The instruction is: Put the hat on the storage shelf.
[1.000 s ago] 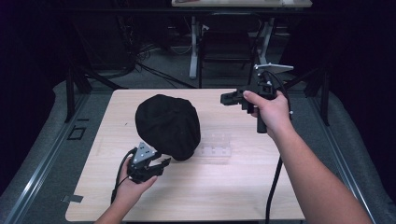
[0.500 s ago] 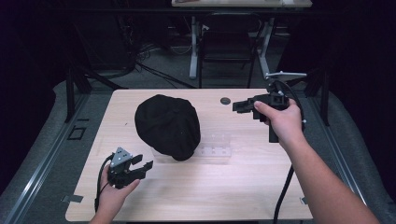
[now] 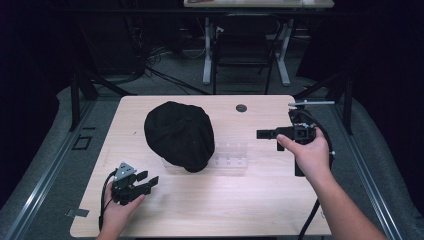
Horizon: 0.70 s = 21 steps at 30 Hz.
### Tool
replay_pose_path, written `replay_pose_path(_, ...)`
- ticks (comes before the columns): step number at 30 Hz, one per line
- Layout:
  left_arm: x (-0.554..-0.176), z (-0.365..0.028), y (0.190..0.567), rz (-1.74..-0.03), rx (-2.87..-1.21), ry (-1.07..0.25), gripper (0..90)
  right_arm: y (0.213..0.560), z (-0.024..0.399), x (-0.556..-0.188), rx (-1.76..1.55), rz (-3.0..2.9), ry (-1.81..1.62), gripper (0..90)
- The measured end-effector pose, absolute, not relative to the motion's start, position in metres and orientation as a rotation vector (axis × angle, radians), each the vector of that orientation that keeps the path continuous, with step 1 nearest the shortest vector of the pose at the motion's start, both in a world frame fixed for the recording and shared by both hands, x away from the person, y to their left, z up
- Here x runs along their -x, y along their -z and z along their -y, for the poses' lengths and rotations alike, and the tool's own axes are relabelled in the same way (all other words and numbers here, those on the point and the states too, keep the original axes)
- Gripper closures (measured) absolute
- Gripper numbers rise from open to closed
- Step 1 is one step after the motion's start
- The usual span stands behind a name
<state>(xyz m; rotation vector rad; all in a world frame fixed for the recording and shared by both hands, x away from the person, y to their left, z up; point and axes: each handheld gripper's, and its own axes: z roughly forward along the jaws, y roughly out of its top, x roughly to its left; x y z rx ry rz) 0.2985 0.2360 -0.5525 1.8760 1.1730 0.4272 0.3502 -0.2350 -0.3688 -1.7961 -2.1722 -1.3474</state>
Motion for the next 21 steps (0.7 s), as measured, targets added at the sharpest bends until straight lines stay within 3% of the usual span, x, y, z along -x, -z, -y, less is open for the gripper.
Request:
replay_pose_path(9, -0.298, -0.233, 0.555, -1.158, -1.893, -0.434, 47.9, 0.406, 0.241, -0.323, 1.833, 2.263, 1.36, 48.9)
replay_pose_path(21, -0.299, -0.233, 0.558, -1.175, -1.897, -0.429, 47.1, 0.474, 0.25, -0.295, 1.917, 2.322, 1.361, 47.7)
